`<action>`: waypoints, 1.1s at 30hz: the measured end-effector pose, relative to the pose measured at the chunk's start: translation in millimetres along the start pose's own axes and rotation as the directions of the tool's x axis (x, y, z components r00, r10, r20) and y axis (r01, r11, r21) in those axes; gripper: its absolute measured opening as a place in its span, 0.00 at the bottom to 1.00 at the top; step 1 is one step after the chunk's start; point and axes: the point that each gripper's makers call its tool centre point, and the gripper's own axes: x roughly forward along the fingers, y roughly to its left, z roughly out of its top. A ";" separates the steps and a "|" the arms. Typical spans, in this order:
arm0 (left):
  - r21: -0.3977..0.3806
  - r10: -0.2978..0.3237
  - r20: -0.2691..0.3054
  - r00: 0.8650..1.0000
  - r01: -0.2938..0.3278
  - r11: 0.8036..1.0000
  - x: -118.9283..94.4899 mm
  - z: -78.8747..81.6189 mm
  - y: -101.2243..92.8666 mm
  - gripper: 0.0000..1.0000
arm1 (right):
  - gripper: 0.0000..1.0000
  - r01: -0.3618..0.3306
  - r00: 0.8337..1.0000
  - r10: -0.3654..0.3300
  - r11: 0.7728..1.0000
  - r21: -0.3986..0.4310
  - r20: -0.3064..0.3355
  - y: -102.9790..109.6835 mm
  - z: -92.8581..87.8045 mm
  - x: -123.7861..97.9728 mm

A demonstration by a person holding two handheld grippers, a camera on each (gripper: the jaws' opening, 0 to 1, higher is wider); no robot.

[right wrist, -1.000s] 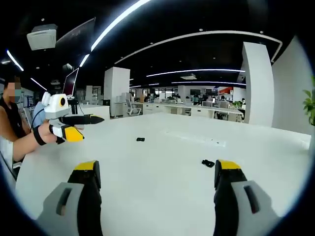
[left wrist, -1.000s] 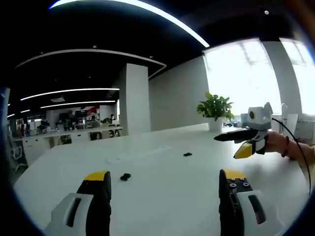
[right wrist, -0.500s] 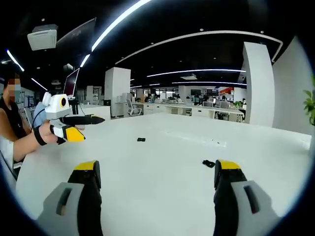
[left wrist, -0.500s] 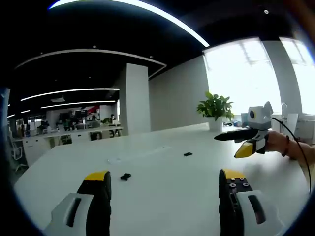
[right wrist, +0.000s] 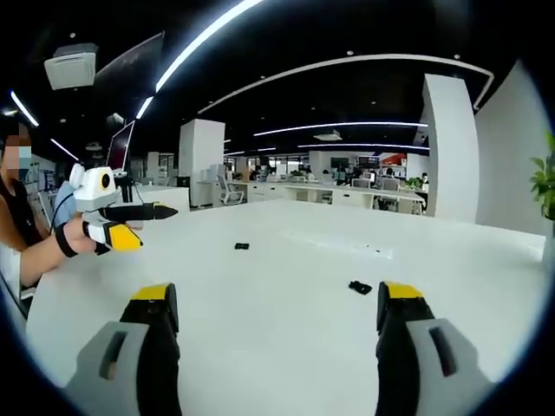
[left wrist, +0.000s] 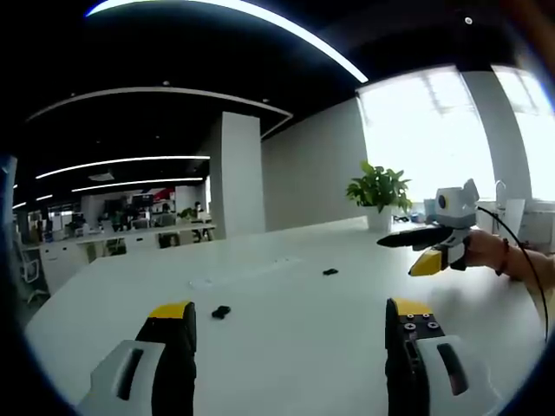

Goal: Snap the two parts of the plastic buckle together until the buckle closes and remains connected.

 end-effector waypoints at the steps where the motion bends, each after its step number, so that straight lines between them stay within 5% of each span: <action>1: 0.000 0.000 0.000 1.000 0.000 1.000 -0.2 0.1 -0.1 0.91 | 0.95 -0.004 1.000 0.004 1.000 0.002 0.001 0.3 0.3 0.6; 33: 0.004 -0.014 -0.004 1.000 0.014 1.000 1.2 -1.8 -2.7 0.91 | 0.93 -0.021 1.000 0.021 1.000 0.000 -0.015 2.8 -2.7 2.2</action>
